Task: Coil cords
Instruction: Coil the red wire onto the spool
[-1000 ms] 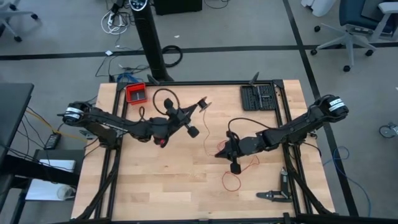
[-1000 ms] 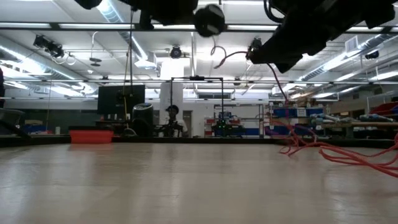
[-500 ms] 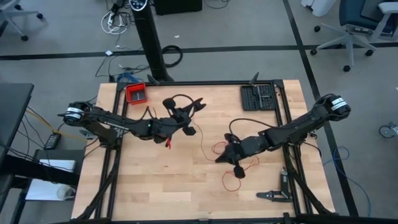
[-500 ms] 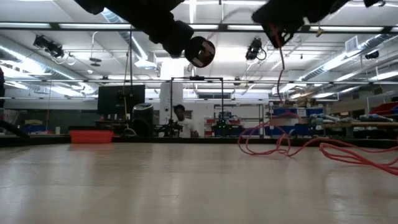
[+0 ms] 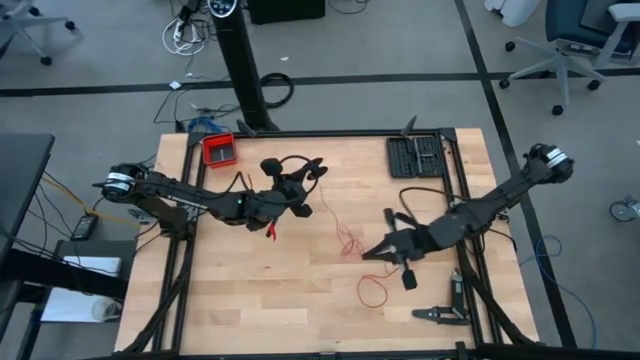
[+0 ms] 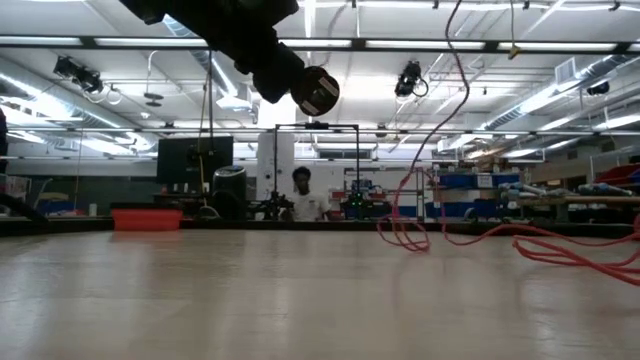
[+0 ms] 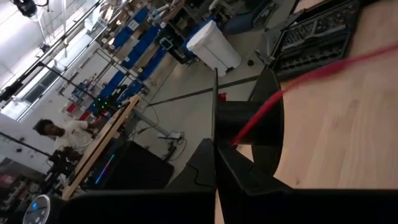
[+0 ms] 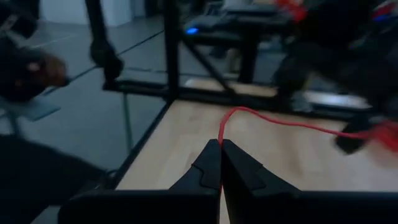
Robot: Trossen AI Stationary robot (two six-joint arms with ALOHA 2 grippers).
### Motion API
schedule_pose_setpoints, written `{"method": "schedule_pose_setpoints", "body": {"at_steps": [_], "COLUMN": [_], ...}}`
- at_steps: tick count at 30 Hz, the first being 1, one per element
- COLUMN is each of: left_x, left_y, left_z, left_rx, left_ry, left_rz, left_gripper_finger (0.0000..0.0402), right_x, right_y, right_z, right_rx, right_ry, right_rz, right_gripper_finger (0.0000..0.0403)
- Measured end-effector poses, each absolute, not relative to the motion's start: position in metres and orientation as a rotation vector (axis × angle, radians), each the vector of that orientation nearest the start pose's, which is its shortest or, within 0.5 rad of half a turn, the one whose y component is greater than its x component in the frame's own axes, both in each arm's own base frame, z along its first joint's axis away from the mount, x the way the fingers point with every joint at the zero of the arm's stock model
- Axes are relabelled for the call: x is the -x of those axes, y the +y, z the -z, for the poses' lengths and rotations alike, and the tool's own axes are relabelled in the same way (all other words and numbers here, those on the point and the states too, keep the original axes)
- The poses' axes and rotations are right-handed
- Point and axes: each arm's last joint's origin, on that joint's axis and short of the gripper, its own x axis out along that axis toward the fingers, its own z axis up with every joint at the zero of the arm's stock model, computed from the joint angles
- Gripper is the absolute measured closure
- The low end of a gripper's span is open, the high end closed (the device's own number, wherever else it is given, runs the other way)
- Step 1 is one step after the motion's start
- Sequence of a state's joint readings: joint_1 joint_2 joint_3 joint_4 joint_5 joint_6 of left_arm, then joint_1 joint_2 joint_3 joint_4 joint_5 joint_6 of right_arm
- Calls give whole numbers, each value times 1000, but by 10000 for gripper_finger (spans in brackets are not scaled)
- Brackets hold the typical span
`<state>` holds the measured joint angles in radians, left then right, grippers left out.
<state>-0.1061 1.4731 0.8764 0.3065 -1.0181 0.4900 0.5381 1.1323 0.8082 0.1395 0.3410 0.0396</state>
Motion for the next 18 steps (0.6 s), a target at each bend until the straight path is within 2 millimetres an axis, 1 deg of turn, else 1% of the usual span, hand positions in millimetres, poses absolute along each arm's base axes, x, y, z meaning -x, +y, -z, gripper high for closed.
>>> {"method": "schedule_pose_setpoints", "body": {"at_steps": [2, 4, 9, 11, 15, 18], "left_x": [-311, -311, -312, -313, -315, -315], "left_y": [-8, -9, -11, -15, -22, -26], "left_z": [-254, -254, -253, -252, -252, -252], "left_rx": [-613, -615, -616, -613, -612, -609], "left_ry": [474, 476, 470, 458, 434, 421], "left_rz": [-826, -813, -741, -687, -569, -536], "left_gripper_finger": [398, 398, 398, 398, 398, 398], "right_x": [-212, -201, -179, -174, -165, -159], "right_y": [121, 120, 119, 121, 125, 128], "right_z": [-310, -314, -318, -318, -318, -319], "right_rx": [57, 76, 114, 131, 163, 176], "right_ry": [156, 150, 127, 113, 88, 73], "right_rz": [-111, 9, 388, 502, 658, 731], "right_gripper_finger": [401, 401, 401, 402, 402, 402]}}
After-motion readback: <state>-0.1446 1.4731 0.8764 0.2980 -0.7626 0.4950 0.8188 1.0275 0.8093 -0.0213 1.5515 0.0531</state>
